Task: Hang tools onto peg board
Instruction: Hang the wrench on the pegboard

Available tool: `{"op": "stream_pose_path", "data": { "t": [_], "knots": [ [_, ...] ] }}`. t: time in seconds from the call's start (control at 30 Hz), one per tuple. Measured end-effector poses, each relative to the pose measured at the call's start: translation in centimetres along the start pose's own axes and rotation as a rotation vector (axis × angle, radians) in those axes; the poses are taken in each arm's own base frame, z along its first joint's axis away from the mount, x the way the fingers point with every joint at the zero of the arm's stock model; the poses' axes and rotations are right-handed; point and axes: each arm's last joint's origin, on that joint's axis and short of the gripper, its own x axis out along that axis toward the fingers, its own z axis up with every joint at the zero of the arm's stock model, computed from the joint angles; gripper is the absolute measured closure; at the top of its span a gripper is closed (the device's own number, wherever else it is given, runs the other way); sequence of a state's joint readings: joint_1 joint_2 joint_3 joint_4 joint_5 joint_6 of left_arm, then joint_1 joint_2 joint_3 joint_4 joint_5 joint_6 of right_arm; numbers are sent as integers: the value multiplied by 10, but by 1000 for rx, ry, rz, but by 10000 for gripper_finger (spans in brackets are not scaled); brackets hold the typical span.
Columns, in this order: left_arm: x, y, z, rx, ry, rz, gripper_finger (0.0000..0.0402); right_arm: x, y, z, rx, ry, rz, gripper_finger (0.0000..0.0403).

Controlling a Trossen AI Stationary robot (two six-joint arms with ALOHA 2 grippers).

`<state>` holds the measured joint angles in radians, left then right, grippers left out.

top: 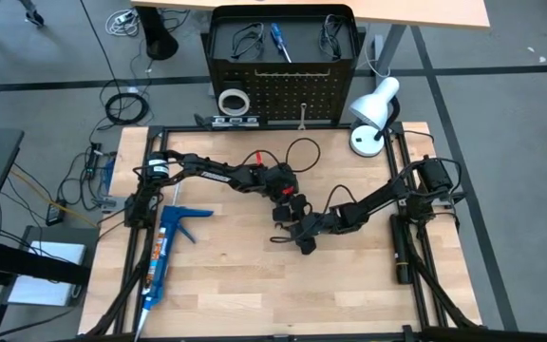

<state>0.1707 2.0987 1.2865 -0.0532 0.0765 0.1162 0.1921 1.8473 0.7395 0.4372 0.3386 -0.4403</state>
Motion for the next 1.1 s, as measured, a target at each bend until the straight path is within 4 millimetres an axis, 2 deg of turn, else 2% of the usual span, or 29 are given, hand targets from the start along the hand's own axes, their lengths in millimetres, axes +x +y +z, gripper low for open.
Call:
{"op": "stream_pose_path", "data": {
  "t": [0.27,0.43,0.6,0.8,0.97,1.1],
  "knots": [
    [0,0,0,-15,-2,-1,401,0,0,-1,22,9,0,364],
    [0,0,0,-34,-3,-4,401,-20,-8,0,49,142,-97,396],
    [0,0,0,-26,-6,-20,401,-44,-32,-2,257,181,-82,376],
    [1,-9,1,49,-20,-87,401,-44,-48,-21,544,213,-98,342],
    [1,-21,3,147,-30,-110,401,-34,-37,-27,589,197,62,337],
    [1,-27,5,168,-44,-90,401,-34,-26,-24,561,201,54,346]
  ]
}}
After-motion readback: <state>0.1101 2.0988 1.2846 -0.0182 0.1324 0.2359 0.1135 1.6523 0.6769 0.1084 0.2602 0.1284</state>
